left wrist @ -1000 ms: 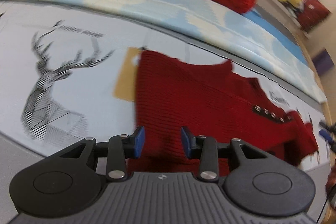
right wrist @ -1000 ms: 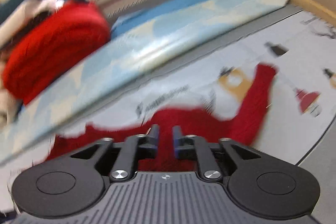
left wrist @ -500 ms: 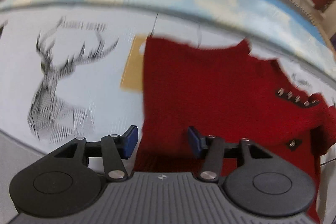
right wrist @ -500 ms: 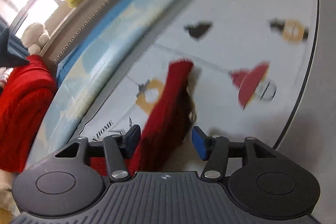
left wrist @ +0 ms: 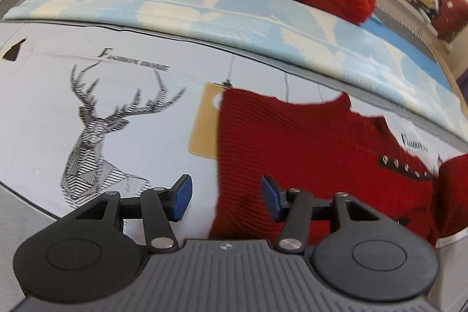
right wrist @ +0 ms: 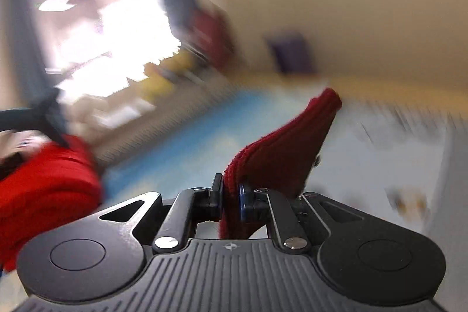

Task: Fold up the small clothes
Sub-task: 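Open the right tool and release the folded side on the body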

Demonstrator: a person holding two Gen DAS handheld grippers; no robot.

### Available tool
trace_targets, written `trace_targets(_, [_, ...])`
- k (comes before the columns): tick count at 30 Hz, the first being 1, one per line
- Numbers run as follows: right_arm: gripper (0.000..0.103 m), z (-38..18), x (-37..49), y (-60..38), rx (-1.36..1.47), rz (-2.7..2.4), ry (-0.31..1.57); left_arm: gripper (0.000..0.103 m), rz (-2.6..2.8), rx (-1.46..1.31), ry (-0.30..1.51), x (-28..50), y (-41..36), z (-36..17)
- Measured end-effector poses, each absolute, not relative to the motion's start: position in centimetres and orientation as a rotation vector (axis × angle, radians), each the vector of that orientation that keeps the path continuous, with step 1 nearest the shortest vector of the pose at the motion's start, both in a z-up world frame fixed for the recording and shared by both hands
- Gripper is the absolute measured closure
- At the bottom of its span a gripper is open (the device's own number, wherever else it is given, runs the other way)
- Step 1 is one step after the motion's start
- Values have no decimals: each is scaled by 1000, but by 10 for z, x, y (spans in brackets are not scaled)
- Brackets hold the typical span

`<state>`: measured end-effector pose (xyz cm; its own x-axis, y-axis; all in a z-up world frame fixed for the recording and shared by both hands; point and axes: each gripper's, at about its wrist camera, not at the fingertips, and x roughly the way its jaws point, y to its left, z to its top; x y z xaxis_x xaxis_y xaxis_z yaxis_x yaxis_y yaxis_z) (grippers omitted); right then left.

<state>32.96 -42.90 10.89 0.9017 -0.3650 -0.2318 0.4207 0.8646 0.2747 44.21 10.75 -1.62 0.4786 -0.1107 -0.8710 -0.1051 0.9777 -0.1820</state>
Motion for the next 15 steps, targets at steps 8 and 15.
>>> trace_targets(8, [85, 96, 339, -224, 81, 345, 342, 45, 7, -298, 1052, 438, 126, -3])
trace_targets(15, [72, -1, 308, -176, -9, 578, 920, 45, -2, -341, 1051, 435, 137, 2])
